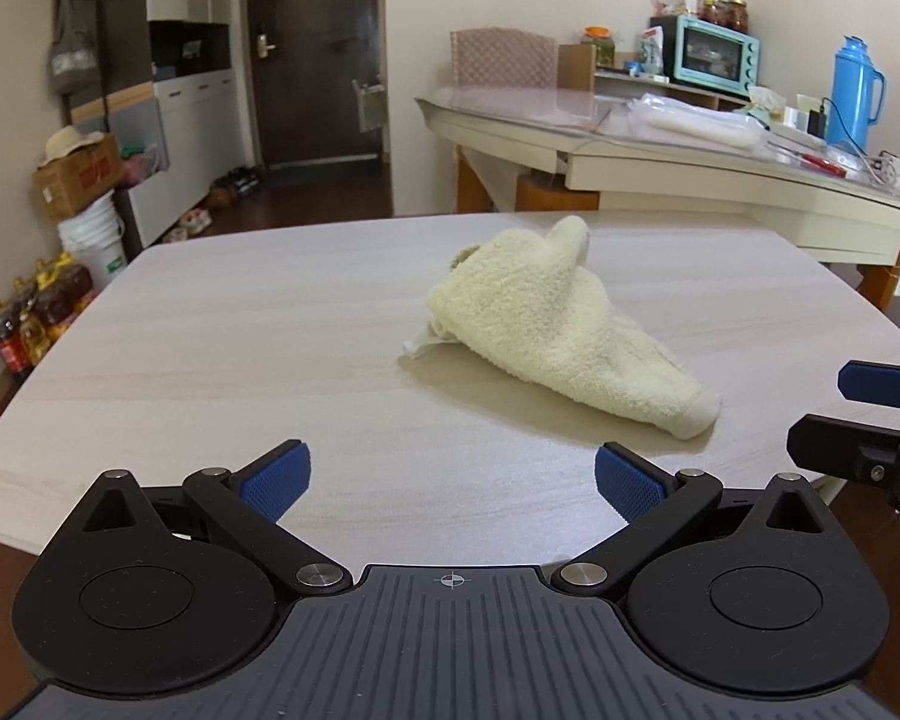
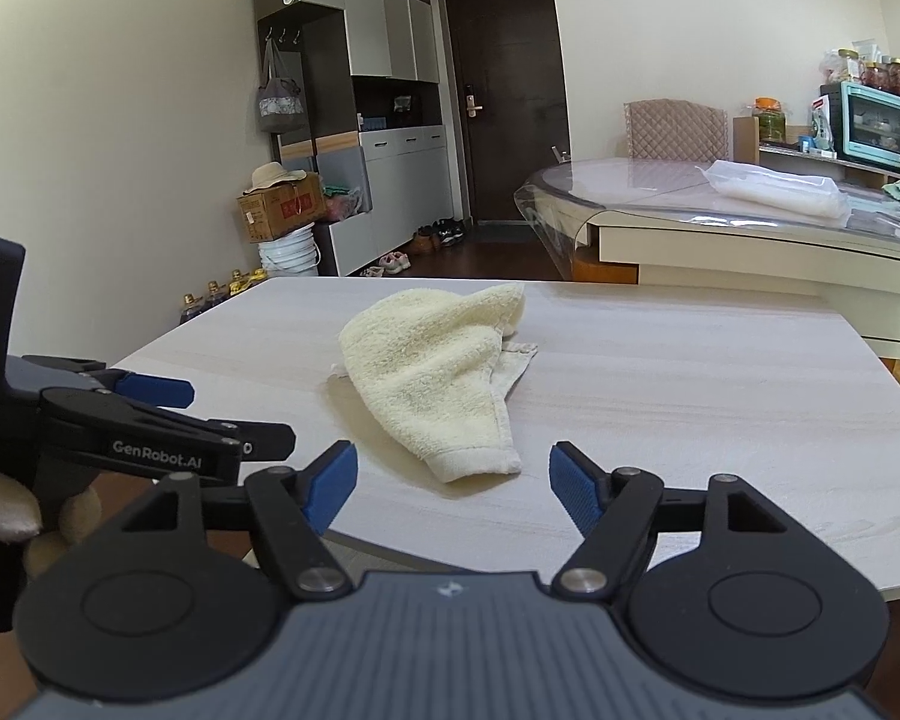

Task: Fold towel
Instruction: 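Move both grippers toward the crumpled pale yellow towel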

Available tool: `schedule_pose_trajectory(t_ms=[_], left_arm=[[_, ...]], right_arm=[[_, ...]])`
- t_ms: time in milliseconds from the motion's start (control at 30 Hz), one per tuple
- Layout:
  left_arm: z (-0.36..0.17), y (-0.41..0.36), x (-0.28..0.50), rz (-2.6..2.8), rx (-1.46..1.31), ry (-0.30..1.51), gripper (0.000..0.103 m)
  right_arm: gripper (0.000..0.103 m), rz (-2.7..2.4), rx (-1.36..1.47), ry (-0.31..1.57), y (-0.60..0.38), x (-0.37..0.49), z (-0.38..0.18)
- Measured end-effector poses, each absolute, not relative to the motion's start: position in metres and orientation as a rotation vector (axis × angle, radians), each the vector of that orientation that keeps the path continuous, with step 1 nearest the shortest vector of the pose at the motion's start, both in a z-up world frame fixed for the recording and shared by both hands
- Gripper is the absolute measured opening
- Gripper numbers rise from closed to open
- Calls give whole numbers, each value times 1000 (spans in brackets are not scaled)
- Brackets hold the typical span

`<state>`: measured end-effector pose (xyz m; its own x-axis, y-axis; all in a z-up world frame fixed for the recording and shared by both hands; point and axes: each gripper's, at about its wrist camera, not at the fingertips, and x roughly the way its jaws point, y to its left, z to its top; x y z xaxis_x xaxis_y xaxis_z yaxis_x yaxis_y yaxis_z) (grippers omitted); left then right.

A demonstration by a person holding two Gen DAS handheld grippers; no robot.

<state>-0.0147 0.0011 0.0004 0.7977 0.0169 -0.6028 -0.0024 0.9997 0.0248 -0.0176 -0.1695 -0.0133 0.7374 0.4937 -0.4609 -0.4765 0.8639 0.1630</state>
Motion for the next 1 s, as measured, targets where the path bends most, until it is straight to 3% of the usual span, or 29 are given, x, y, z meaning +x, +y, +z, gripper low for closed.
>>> schedule_pose_trajectory(t_ms=[1000], left_arm=[[-3,2,1,3,65,649,103]], right_arm=[[75,535,26,512,-167,-6,-9]])
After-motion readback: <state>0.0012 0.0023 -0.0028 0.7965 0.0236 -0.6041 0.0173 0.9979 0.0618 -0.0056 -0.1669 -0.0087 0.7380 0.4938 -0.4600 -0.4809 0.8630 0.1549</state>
